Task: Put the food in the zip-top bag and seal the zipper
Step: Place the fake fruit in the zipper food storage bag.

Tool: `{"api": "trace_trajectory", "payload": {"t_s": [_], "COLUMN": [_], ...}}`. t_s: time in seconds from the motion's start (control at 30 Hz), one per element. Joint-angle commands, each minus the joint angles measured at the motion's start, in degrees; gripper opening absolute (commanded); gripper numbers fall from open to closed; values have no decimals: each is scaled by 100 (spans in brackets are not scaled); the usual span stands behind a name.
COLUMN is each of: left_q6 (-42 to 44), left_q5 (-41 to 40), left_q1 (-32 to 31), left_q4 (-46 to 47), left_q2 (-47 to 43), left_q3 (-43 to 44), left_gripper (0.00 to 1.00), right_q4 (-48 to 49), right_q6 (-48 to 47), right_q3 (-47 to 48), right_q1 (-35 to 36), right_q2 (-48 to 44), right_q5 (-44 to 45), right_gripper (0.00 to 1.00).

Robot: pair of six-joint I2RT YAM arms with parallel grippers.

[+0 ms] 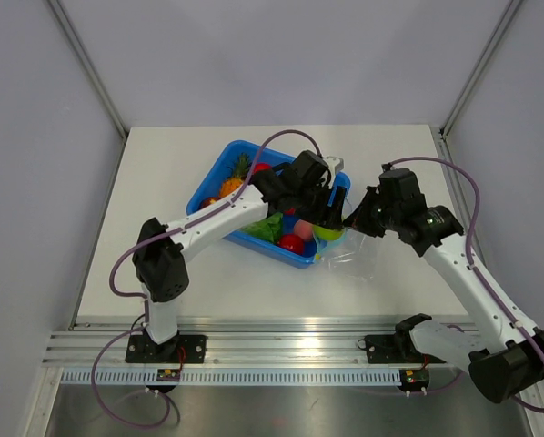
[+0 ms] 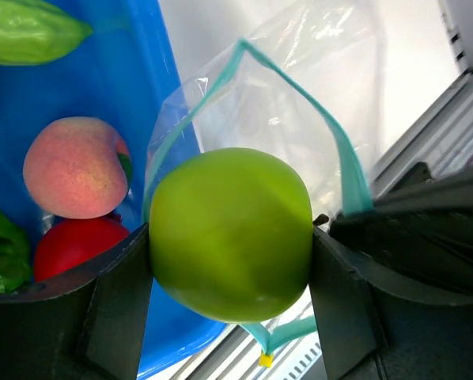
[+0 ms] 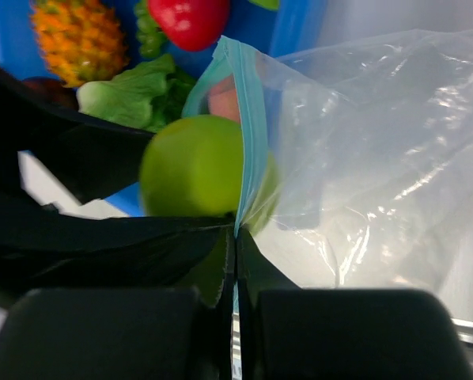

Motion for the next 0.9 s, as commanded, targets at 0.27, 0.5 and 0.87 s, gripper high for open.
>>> {"api": "trace_trajectory", "payload": {"t_s": [0.27,0.5,0.87], "left_q6": [71,334,844], "left_q5": [-377,-185,273], "left_q1": [-283,-283,-397], "left_q4": [-257,-64,-521], "left_q2": [462,103,-266], "left_q3": [922,597,501], "left_gripper": [0,47,87], "right_q4": [926,636,776], "right_q6": [231,222,556], "right_q3": [429,211,-809], "right_q1": [37,46,38], "right_q2": [-131,-446,-1185], "right_q5": [-550,-208,-58], "right_gripper": [0,0,0]}}
